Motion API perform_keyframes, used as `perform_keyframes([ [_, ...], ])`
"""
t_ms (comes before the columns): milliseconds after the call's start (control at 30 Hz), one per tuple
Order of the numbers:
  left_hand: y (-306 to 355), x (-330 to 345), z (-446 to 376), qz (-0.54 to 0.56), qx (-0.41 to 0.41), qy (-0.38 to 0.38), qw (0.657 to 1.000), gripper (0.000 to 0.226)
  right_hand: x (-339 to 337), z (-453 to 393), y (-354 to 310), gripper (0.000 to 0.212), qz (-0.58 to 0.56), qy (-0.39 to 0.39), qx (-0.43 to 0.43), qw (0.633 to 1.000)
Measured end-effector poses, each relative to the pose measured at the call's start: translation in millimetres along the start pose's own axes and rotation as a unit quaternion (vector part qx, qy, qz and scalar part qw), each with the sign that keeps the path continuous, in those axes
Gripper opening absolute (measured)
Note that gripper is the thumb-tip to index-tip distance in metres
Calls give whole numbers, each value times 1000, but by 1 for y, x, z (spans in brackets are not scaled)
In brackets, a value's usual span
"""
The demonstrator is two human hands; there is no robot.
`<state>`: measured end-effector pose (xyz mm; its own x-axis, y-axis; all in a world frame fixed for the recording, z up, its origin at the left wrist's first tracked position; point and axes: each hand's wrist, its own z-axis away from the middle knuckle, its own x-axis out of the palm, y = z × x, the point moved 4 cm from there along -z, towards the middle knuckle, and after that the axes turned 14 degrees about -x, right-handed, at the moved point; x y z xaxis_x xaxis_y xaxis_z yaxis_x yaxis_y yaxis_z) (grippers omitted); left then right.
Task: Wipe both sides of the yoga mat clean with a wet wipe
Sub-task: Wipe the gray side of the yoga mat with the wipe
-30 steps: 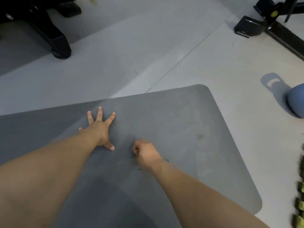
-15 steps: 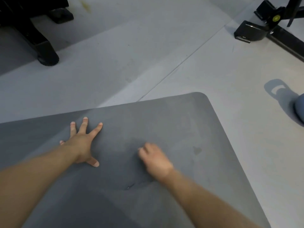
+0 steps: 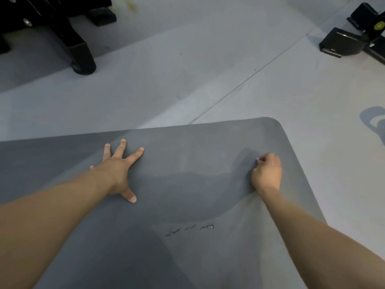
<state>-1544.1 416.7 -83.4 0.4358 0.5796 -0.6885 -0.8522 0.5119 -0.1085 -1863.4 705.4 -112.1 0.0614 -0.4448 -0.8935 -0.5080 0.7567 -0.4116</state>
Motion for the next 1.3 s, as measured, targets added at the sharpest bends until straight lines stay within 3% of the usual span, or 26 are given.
perform_keyframes([
  [133, 0, -1, 1, 10, 2, 4, 1000, 153, 45, 49, -102, 11, -81, -69, -141, 984],
  [267, -1, 3, -6, 4, 5, 13, 1000, 155, 79, 123, -222, 21, -104, -230, -342, 905],
  [333, -3, 4, -10, -1, 6, 19, 1000, 156, 83, 139, -249, 21, -90, -266, -404, 870],
  [400, -3, 3, -11, -5, 5, 23, 1000, 157, 83, 126, -238, 20, -77, -253, -447, 854],
  [500, -2, 1, -7, -6, -1, 29, 1000, 161, 73, 67, -168, 27, -55, -204, -410, 887],
  [600, -2, 0, -6, 0, -6, 36, 999, 168, 41, -6, -73, 14, 17, -114, -270, 956],
  [667, -2, -1, -7, -7, -7, 42, 999, 169, 20, -37, -21, 11, 53, -66, -186, 979],
  [767, -2, -2, -10, -22, -13, 43, 999, 164, 5, -53, 11, 3, 36, -11, -67, 997],
  [833, -3, -7, -13, -23, -7, 50, 998, 152, 13, -48, -7, 2, 3, 15, -44, 999],
  [967, -6, -15, -16, -11, 16, 86, 996, 128, 65, 0, -110, 11, -66, -36, -143, 987],
  [1133, 5, -22, -15, -8, -19, 94, 995, 127, 100, 91, -247, 30, -119, -180, -356, 910],
  [1233, 7, -22, -22, 23, -30, 56, 998, 136, 100, 88, -251, 24, -108, -225, -441, 862],
  [1300, 5, -19, -26, 49, -26, 42, 998, 144, 97, 51, -214, 26, -100, -224, -441, 864],
])
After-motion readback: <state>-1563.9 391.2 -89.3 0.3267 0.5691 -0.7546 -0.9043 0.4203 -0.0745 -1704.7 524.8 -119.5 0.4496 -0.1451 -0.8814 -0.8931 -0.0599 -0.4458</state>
